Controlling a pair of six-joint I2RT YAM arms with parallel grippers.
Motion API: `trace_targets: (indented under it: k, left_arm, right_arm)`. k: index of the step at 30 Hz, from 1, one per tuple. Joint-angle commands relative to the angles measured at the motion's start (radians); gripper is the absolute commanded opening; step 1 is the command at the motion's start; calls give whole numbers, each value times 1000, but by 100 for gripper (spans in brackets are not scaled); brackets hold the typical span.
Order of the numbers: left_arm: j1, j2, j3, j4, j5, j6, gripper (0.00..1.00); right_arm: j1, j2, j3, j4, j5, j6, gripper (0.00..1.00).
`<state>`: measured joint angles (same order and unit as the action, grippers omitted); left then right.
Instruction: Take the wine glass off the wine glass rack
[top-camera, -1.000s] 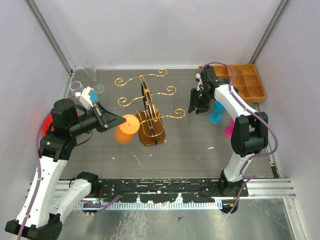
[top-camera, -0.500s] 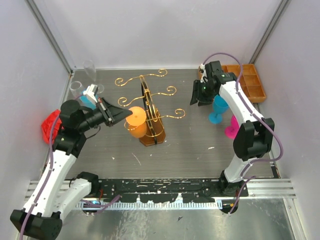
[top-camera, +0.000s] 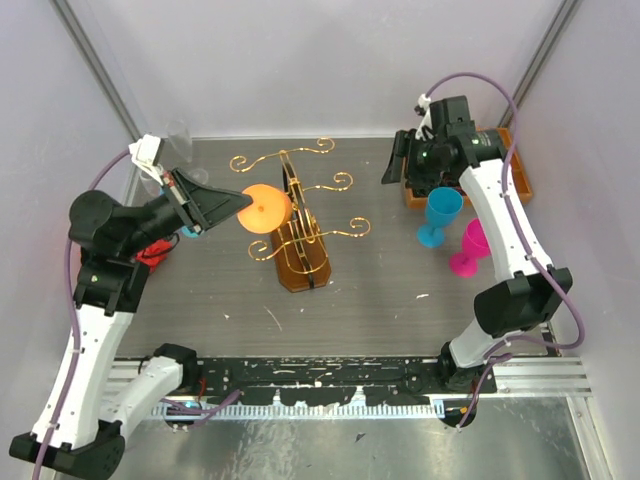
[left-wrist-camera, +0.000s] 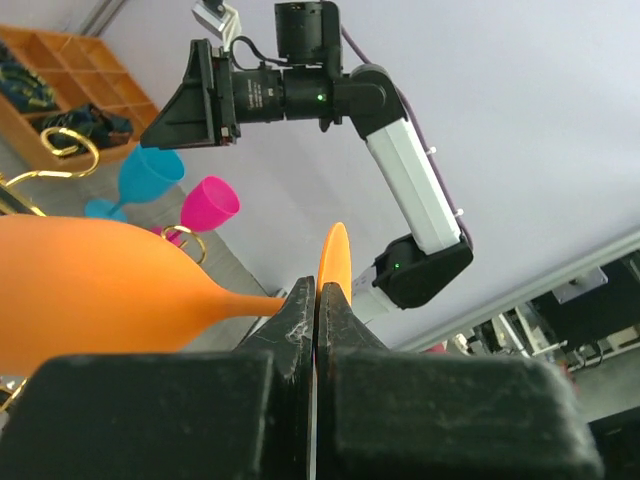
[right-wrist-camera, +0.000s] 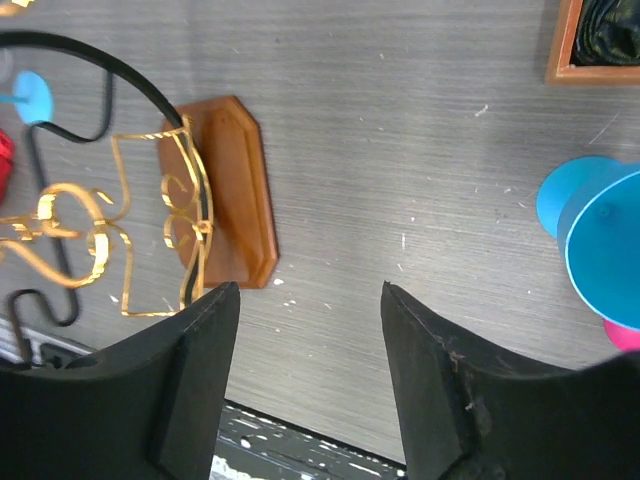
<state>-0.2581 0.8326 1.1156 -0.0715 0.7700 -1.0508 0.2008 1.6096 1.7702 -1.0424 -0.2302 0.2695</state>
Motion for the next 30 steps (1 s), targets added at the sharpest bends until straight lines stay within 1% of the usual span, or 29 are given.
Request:
trace_targets:
  k: [1,2,3,4,5,6,7,8,9,10,12,15,17,21,28,30]
  left_arm:
    - [0,-22,70,29,97,77,0]
    - [-1,-21,73,66,121,81,0]
    - [-1,-21,74,105,148,82,0]
    - [-1,-21,71,158,173,82,0]
    - [0,-21,69,204,193,87,0]
    - [0,-21,73,229,211,100,0]
    - [-1,-17,88,228,228,121,0]
    - [0,-10,107,210,245,151,0]
    - [-2,1,127,189,263,175,0]
    - [-1,11,145,182,286,195,0]
    - [-2,28,173,174,318,217,0]
    - [-1,40,213,128,333,276,0]
    - [-1,46,235,100,341,304,0]
    - [-2,52,246,102,348,308,0]
    - [-2,56,235,102,395,310,0]
    - [-2,54,231,100,396,320,0]
  right_arm:
    - [-4,-93,185,-67,4,78,65]
    - [-4,-102,229,-73,-19,108,67]
    - [-3,-112,264,-78,-78,151,71]
    - [-3,-118,281,-69,-164,196,81]
    - [-4,-123,277,-48,-279,243,95]
    - [-3,-130,245,-2,-432,308,99]
    - [2,-146,186,80,-570,397,100]
    - [21,-174,92,212,-706,502,100]
    - [57,-205,1,369,-777,623,100]
    - [96,-233,-82,501,-806,731,100]
    - [189,-255,-191,720,-835,912,100]
    - [315,-237,-220,831,-803,1037,100]
    - [363,-229,-228,930,-780,1129,100]
    - [393,-206,-220,1014,-750,1221,100]
    - [427,-184,-286,1232,-693,1404,100]
    - [446,-165,-271,1223,-681,1407,100]
